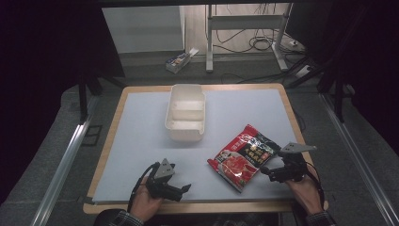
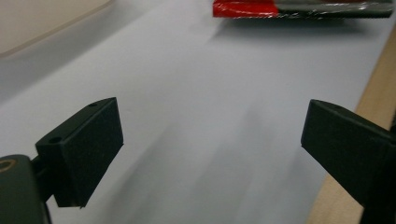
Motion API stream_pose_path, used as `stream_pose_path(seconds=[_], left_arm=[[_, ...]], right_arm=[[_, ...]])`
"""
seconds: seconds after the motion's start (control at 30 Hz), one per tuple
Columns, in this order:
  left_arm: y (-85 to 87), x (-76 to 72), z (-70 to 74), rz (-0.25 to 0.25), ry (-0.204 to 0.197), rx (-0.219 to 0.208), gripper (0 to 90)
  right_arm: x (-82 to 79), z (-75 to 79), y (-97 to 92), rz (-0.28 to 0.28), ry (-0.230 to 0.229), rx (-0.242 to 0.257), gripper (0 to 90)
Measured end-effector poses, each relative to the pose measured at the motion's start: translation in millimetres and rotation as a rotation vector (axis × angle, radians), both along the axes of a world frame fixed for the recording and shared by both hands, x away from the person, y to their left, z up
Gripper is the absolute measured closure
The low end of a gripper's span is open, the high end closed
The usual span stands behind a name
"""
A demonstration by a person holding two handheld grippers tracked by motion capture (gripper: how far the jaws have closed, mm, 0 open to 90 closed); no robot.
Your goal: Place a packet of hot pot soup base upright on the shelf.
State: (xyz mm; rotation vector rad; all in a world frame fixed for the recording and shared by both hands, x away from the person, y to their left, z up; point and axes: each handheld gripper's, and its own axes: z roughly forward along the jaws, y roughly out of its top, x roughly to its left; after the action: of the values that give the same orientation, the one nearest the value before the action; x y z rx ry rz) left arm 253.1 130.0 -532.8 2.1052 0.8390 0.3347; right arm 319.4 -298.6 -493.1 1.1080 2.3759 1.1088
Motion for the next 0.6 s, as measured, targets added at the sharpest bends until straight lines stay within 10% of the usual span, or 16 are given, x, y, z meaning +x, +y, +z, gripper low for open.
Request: stream_pose_path(seconds=[0.6], left_arm=[[-10.4,3.6,1.6,0.004,-0.01,0.005,3.6]], right_arm=[[-3.9,-6.2,-6.5,0.01,0.045,-0.024,0.4]])
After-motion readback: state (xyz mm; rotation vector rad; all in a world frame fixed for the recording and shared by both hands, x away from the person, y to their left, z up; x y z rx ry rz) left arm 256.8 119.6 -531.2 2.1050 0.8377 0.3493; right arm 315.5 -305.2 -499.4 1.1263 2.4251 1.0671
